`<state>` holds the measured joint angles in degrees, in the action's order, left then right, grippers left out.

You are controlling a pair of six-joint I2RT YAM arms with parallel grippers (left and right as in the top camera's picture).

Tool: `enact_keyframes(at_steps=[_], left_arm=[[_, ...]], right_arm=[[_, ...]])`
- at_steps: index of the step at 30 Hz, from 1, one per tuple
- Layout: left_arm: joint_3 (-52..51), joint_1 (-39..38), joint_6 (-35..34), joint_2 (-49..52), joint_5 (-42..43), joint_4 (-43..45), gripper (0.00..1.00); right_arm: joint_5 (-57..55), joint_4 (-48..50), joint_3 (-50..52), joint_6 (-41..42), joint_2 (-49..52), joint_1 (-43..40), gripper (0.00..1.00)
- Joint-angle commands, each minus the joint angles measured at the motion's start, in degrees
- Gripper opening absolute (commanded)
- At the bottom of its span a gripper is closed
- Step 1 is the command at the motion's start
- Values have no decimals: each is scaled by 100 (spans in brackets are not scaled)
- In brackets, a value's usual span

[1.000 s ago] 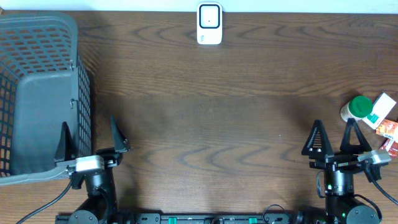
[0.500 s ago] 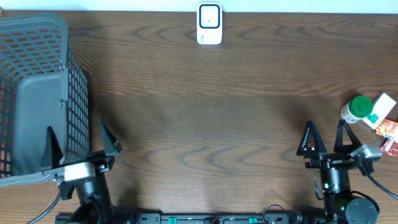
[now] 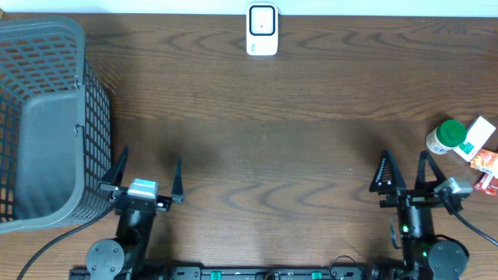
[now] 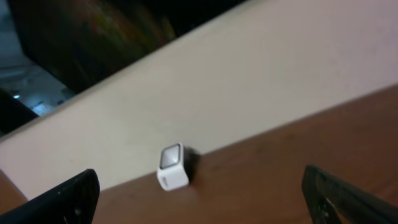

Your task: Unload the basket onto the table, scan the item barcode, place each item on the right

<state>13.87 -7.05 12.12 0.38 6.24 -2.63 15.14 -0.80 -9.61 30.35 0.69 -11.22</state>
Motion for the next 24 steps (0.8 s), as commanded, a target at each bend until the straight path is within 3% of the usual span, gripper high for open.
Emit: enact_keyframes(at_steps=[1,9,16,24], left_arm=[[-131,-15,-599,-15,-616,-136,98],[-352,-15,-1080,-15,-1493,-485,98],[-686,-15,-1355,-15,-1488,-643,98],[-741,-15,-1355,-15,-1486,-1469,98]], right_arm=[[-164,-17,413,-107,-33,46,99],[-330,-39,935,-319,-31,42,99],[-330,-254,933,-476,42,39,99],[-328,-243,929,-470,120,42,99]])
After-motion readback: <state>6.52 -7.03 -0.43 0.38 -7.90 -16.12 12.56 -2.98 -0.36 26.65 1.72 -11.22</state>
